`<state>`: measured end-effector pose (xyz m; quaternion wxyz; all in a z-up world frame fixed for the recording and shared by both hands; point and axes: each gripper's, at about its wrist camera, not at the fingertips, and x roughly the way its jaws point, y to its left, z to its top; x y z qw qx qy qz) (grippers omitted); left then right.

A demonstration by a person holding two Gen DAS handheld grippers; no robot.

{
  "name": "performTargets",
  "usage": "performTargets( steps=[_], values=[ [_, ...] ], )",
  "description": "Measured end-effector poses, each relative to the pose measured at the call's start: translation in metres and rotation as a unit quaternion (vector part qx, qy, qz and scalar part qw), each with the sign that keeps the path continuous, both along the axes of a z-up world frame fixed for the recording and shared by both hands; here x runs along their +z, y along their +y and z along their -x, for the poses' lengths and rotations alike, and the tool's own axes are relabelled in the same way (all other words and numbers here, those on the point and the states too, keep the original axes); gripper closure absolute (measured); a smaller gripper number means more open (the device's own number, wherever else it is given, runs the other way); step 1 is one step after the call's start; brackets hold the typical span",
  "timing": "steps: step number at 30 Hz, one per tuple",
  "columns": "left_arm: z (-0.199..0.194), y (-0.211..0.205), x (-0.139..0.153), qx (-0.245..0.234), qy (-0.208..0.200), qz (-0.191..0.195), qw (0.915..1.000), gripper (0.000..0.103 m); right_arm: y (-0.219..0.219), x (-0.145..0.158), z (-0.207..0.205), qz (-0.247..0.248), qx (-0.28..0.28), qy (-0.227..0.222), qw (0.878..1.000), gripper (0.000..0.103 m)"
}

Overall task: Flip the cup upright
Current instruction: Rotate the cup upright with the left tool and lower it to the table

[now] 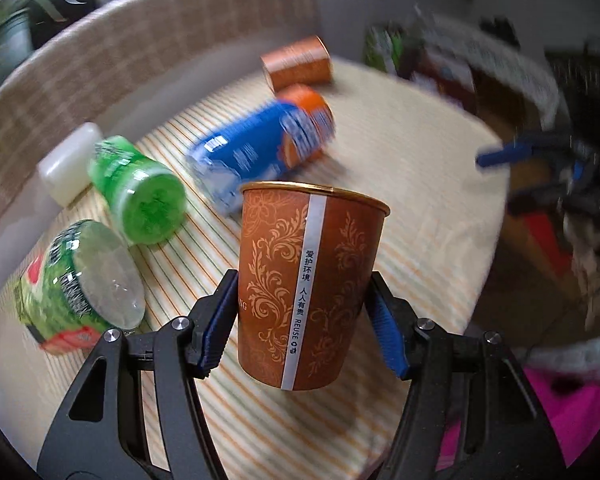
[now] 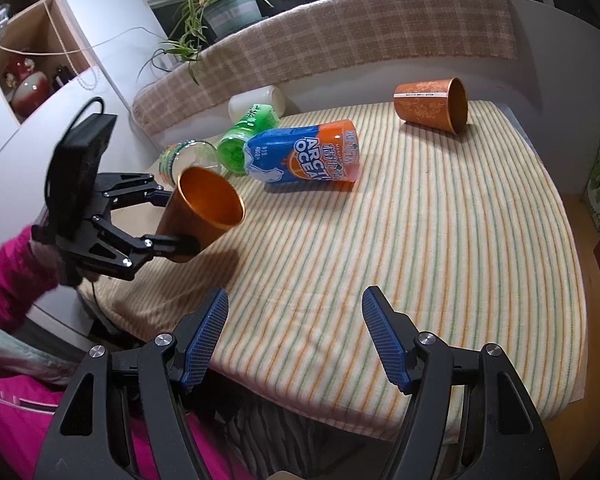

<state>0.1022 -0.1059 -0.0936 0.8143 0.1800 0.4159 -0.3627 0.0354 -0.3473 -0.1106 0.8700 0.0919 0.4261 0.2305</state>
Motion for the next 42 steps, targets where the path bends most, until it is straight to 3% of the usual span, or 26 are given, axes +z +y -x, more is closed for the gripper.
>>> performTargets(
  steps=[5, 10, 14, 18, 21, 34, 42],
  values=[
    [0.002, 0.011, -0.005, 0.079, -0.01, 0.088, 0.9929, 0.039, 0.009, 0.001, -0.003, 0.001, 0.004, -0.004, 1.0, 0.034],
    [-0.007, 0.015, -0.016, 0.131, -0.036, 0.121, 0.9834, 0.039, 0.016, 0.001, -0.004, 0.004, 0.013, -0.003, 1.0, 0.034],
    [-0.011, 0.023, -0.012, 0.171, -0.064, 0.154, 0.971, 0.039, 0.019, 0.001, -0.004, 0.004, 0.015, -0.004, 1.0, 0.034],
    [-0.023, 0.027, -0.016, 0.209, -0.082, 0.162, 0.9609, 0.039, 0.018, 0.0, -0.003, 0.003, 0.012, -0.003, 1.0, 0.034],
    [-0.024, 0.028, -0.017, 0.211, -0.094, 0.154, 0.9608, 0.039, 0.018, 0.0, -0.003, 0.003, 0.009, -0.002, 1.0, 0.034],
    [-0.016, 0.037, -0.031, 0.208, -0.052, 0.138, 0.967, 0.039, 0.025, 0.005, -0.006, 0.004, 0.012, -0.006, 1.0, 0.034],
    [-0.008, 0.045, -0.031, 0.199, -0.045, 0.135, 0.9695, 0.04, 0.053, 0.006, -0.015, -0.01, 0.036, -0.008, 0.999, 0.034]
  ],
)
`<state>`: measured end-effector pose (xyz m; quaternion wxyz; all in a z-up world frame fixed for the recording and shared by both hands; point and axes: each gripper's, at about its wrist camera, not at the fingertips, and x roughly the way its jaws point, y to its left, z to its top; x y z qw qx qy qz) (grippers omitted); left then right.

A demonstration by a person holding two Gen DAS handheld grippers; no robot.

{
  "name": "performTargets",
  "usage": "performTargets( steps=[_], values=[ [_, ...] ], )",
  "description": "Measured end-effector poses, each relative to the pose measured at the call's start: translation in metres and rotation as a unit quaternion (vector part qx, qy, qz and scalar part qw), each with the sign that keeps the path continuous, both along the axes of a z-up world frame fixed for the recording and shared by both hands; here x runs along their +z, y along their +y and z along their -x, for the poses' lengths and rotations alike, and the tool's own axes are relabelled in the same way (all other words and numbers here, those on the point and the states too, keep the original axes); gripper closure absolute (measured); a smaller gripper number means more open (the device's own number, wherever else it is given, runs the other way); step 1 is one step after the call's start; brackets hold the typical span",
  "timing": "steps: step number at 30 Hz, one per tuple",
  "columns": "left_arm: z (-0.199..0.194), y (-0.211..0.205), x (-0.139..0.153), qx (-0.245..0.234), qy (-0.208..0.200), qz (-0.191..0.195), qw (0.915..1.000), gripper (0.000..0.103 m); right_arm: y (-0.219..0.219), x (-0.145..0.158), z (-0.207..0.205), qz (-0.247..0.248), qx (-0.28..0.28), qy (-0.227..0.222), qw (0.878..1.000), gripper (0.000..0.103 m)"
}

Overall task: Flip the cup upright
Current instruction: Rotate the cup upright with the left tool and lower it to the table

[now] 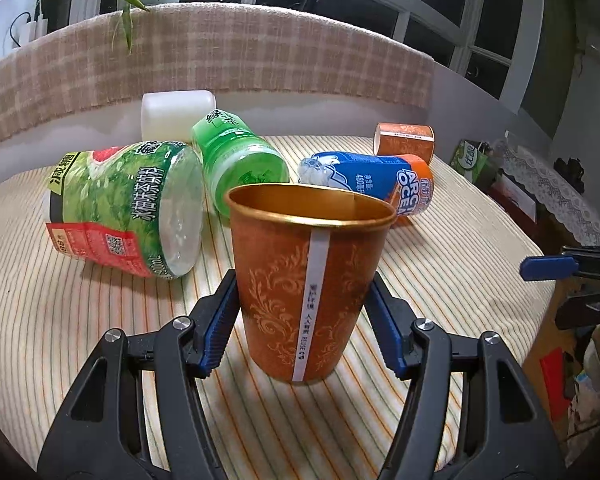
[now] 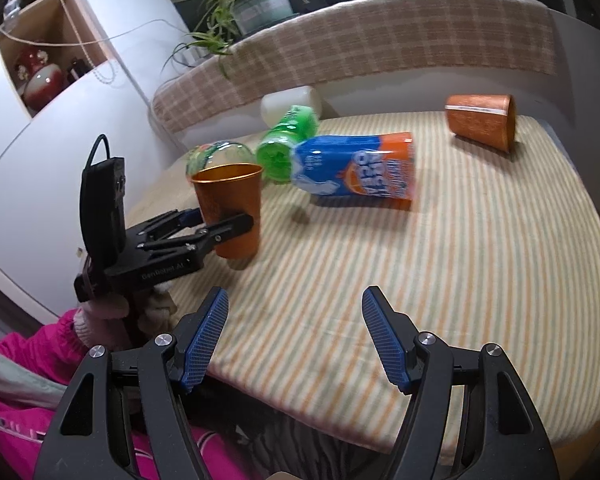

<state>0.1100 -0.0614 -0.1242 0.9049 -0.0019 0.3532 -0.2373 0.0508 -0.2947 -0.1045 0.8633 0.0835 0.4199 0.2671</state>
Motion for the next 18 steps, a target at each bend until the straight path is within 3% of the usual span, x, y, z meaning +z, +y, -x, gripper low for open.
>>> performTargets(
  steps=[8, 18],
  values=[
    [0.011, -0.002, 0.001, -0.014, 0.001, -0.005, 0.9999, 0.039, 0.018, 0.002, 0.001, -0.006, 0.01, -0.006, 1.0, 0.034],
    [0.02, 0.002, 0.0, -0.015, 0.021, 0.002, 0.9997, 0.039, 0.014, 0.002, 0.006, -0.011, -0.019, -0.01, 1.0, 0.034]
  ],
)
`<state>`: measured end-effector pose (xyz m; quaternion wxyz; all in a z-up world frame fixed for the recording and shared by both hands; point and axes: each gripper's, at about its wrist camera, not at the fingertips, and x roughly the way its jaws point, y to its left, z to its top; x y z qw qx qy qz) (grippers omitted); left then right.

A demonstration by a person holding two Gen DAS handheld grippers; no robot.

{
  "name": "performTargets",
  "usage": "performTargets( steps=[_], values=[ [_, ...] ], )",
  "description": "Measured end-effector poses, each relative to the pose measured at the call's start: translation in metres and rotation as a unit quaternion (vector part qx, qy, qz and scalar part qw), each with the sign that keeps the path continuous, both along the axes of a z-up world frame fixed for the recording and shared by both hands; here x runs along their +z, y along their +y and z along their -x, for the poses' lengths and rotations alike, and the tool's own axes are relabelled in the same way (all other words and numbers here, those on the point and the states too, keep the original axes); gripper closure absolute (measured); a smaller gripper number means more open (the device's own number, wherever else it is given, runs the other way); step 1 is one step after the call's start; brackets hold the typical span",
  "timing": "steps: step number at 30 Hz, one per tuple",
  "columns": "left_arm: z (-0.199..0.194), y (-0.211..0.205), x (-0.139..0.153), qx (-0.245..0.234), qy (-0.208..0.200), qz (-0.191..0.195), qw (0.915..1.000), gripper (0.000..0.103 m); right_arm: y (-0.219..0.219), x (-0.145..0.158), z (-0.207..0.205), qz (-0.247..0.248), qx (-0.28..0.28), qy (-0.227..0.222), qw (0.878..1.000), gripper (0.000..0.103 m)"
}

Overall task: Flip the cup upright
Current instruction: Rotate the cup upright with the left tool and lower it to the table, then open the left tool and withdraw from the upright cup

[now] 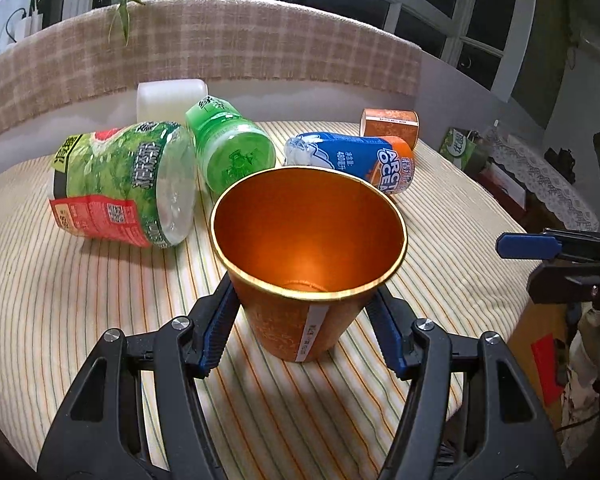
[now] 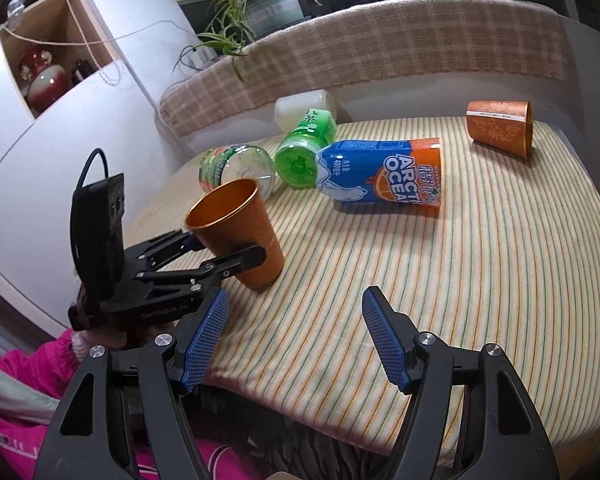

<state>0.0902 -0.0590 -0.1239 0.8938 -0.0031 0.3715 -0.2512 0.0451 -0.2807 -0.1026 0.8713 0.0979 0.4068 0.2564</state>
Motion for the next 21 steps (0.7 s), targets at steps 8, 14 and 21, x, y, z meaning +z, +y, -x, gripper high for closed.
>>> performTargets(
  steps=[8, 14, 21],
  values=[
    [0.008, 0.005, 0.002, 0.002, 0.002, 0.005, 1.0, 0.024, -0.006, 0.002, 0.004, -0.002, -0.035, -0.01, 0.999, 0.034],
    [0.012, 0.005, 0.0, 0.001, 0.008, 0.003, 1.0, 0.021, -0.007, 0.002, 0.009, 0.007, -0.048, -0.02, 0.999, 0.034],
    [0.021, 0.007, 0.0, -0.001, 0.015, -0.005, 0.9999, 0.02, -0.009, 0.005, 0.013, 0.009, -0.062, -0.032, 0.997, 0.034]
  ],
)
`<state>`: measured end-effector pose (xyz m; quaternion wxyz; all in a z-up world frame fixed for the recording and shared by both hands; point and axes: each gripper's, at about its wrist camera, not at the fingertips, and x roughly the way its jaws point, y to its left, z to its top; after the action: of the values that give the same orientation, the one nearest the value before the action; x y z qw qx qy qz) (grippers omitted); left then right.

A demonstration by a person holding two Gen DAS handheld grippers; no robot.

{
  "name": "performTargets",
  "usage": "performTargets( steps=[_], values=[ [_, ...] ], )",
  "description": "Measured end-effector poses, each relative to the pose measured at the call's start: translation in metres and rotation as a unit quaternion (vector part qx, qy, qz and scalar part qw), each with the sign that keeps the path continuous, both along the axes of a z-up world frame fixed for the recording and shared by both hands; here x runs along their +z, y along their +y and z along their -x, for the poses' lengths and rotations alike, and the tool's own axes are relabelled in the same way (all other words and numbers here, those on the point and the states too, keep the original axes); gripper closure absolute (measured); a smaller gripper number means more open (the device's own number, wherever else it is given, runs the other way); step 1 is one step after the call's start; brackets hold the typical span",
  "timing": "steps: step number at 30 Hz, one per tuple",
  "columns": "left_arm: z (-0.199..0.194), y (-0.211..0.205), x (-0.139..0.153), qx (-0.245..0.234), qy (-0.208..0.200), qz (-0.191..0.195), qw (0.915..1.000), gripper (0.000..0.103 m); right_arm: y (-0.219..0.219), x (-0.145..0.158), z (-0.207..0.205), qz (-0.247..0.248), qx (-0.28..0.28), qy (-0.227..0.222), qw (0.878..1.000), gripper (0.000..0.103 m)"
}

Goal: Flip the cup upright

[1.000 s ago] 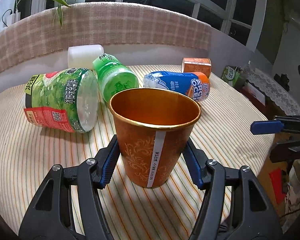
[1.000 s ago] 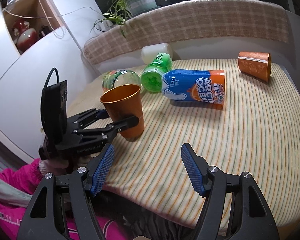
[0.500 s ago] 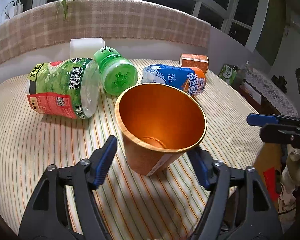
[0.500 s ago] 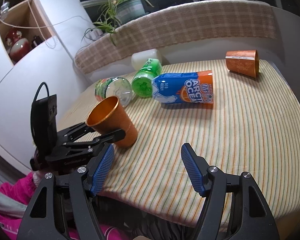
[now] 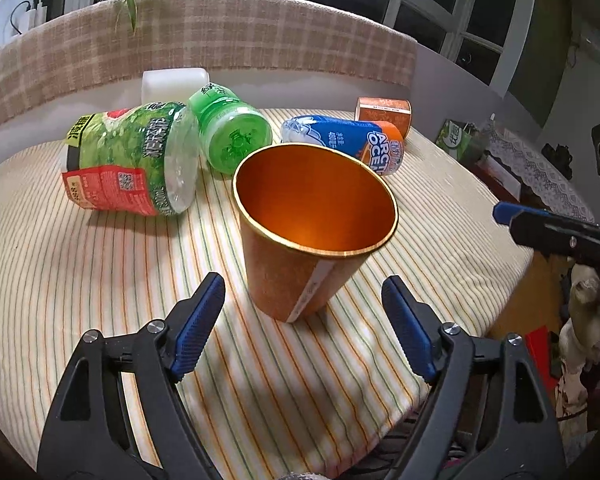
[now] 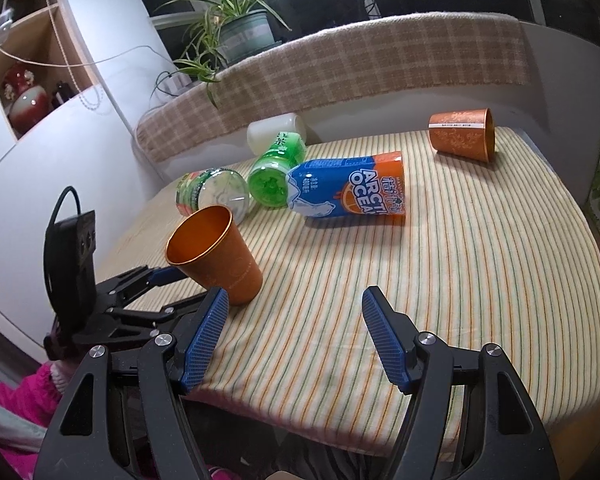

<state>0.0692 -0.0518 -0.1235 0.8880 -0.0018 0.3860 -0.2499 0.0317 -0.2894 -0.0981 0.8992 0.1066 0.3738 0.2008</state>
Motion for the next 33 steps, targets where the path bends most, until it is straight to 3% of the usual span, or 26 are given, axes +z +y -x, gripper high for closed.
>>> performTargets(
  steps=[6, 10, 18, 22, 25, 33],
  values=[
    [0.015, 0.018, 0.006, 0.024, -0.011, -0.01, 0.9996, 0.02, 0.001, 0.005, 0.004, 0.012, -0.021, -0.022, 0.999, 0.034],
    [0.027, 0.038, 0.018, 0.067, -0.034, -0.004, 0.9972, 0.02, 0.002, 0.01, 0.007, 0.021, -0.041, -0.042, 0.998, 0.034],
    [0.051, 0.063, 0.07, 0.165, -0.131, 0.009, 0.9776, 0.02, 0.016, 0.022, 0.015, 0.045, -0.071, -0.094, 0.992, 0.033],
    [0.06, 0.062, 0.086, 0.184, -0.165, 0.002, 0.9689, 0.019, 0.021, 0.029, 0.022, 0.055, -0.088, -0.124, 0.987, 0.019],
    [0.065, 0.059, 0.092, 0.187, -0.181, 0.002, 0.9656, 0.001, 0.027, 0.034, 0.026, 0.067, -0.097, -0.144, 0.983, 0.019],
    [0.075, 0.056, 0.098, 0.195, -0.205, -0.013, 0.9591, 0.0, 0.03, 0.035, 0.027, 0.07, -0.11, -0.151, 0.98, 0.019]
  ],
)
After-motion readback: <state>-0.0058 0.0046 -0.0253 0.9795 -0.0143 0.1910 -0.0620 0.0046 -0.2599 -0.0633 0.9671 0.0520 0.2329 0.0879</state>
